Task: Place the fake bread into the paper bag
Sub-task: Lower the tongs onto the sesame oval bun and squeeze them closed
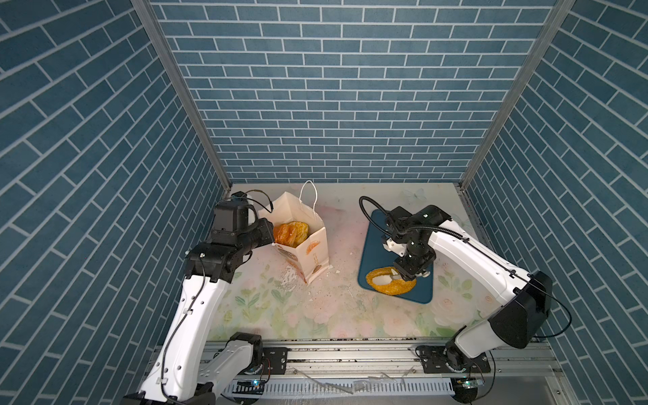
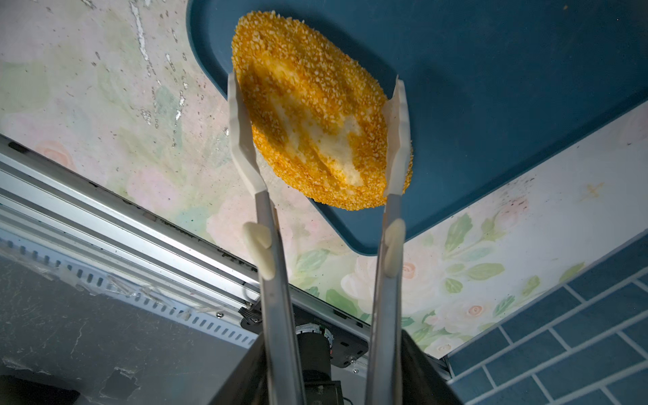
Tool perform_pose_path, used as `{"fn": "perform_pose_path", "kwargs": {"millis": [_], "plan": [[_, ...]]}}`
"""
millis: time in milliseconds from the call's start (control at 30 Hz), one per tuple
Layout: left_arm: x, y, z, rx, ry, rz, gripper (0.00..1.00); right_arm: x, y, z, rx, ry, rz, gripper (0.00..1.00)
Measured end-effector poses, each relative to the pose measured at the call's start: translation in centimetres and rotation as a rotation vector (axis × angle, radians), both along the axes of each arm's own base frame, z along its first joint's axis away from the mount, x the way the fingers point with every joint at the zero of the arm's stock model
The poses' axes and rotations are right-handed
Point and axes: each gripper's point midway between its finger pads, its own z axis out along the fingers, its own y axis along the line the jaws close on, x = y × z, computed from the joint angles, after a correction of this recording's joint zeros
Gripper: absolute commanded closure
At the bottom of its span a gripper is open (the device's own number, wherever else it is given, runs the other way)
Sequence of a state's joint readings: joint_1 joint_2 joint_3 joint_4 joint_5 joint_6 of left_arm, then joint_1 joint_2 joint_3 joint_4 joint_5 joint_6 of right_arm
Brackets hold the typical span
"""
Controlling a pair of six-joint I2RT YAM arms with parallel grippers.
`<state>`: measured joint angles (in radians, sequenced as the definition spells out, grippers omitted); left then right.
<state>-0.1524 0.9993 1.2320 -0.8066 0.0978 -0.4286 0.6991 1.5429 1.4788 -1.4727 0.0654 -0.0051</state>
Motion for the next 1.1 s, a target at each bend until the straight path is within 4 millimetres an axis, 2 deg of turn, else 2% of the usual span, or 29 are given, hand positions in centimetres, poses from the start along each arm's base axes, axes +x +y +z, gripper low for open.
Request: {"fn": "perform_pose_path", "kwargs": {"millis": [133,233,467,667,833,967,1100], "plan": [[0.0,0.0,0.0,0.002,0.0,-0.002,0.65,0.7,-0.5,-0.7,-0.045,0.004,-0.008,0.46],[0.0,0.0,0.0,0.005,-0.002,-0.003,0.65,1.9,-0.9,-1.0,-0.063,-0.013,-0.034,0.47],[0.0,0.1,0.0,0.011,-0.002,-0.003,0.65,6.0,-1.7,-0.6,-0.036,-0.107,-0.151,0.47],[-0.1,0.2,0.0,0.017,-0.004,0.0,0.65,7.5,-1.1,0.3,0.007,-0.159,-0.19,0.47],[-0.1,0.3,0.1,0.02,-0.005,0.001,0.65,7.5,-0.5,1.8,0.059,-0.173,-0.239,0.46],[-0.1,0.3,0.0,0.019,-0.005,0.0,0.65,6.4,-0.6,2.4,0.093,-0.162,-0.289,0.46],[0.1,0.2,-0.1,0.018,0.001,-0.002,0.65,4.8,-0.8,2.1,0.111,-0.125,-0.328,0.45]]}}
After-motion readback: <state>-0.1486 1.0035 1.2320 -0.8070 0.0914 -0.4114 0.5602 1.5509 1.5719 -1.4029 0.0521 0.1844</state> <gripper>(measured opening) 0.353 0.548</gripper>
